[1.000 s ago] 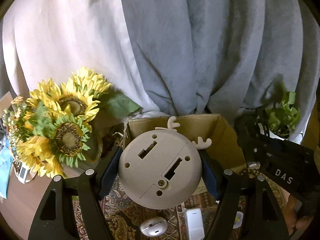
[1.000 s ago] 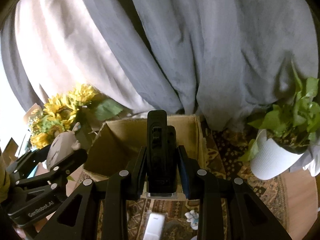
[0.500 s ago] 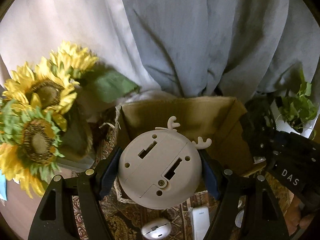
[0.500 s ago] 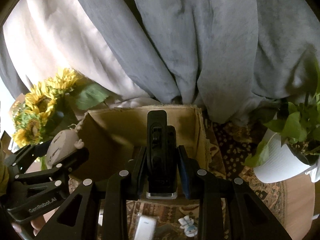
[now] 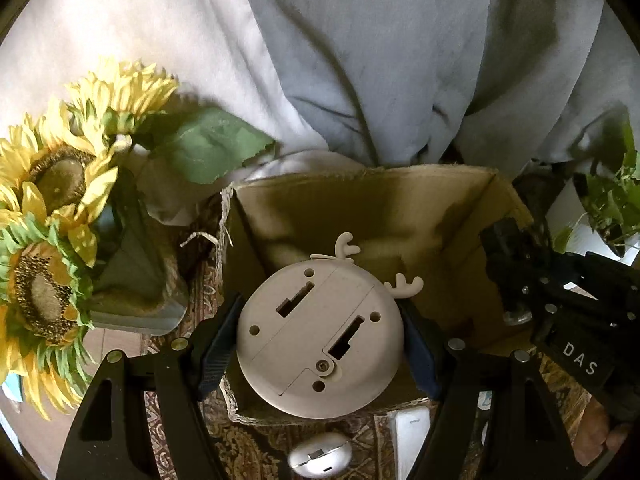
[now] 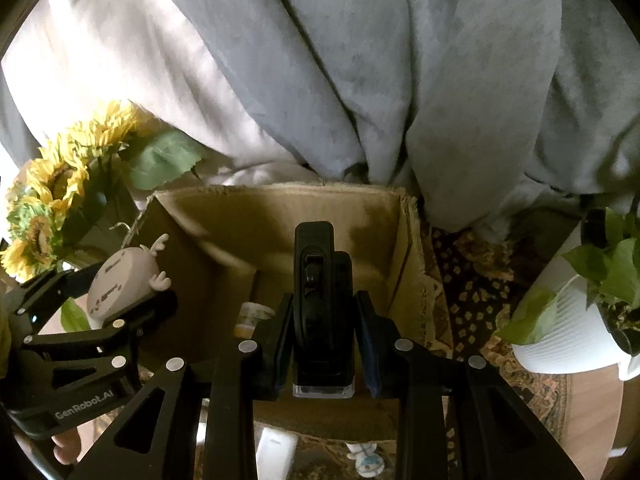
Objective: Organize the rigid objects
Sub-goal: 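Open right tool to drop the black case in the box while left tool releases the disc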
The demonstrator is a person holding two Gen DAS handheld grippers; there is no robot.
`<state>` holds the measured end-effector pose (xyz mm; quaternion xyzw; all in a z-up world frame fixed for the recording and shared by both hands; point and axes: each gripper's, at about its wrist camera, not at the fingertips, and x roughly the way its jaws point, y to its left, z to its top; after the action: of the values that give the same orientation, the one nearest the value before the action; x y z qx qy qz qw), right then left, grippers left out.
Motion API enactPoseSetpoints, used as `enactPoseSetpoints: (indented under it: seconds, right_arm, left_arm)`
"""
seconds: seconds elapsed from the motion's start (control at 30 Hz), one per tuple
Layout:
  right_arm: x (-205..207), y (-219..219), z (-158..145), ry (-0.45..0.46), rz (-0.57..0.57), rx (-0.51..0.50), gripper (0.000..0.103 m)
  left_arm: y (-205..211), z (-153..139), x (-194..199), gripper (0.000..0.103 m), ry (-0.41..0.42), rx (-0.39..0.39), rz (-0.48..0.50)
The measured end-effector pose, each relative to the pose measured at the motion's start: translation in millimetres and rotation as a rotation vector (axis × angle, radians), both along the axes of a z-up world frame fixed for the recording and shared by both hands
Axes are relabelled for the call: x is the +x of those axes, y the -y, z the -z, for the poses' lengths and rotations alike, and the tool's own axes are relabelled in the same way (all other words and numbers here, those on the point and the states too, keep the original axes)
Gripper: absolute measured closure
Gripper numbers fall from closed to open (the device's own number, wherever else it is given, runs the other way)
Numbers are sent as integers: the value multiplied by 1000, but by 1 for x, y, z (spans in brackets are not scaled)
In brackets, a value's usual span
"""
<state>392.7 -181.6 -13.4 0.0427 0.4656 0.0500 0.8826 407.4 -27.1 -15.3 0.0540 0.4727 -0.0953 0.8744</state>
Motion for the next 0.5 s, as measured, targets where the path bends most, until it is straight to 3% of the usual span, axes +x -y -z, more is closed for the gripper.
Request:
enactPoseSetpoints:
  seconds: [0.17,0.5]
  right_arm:
    - [0,-2,-2,12,-6,-29,63]
    - [-23,1,-25,110,16,-29,56]
  left_arm:
    - [-4,3,-2,26,-6,-13,-4]
    - [-6,-28,-33,19,142,0,-1]
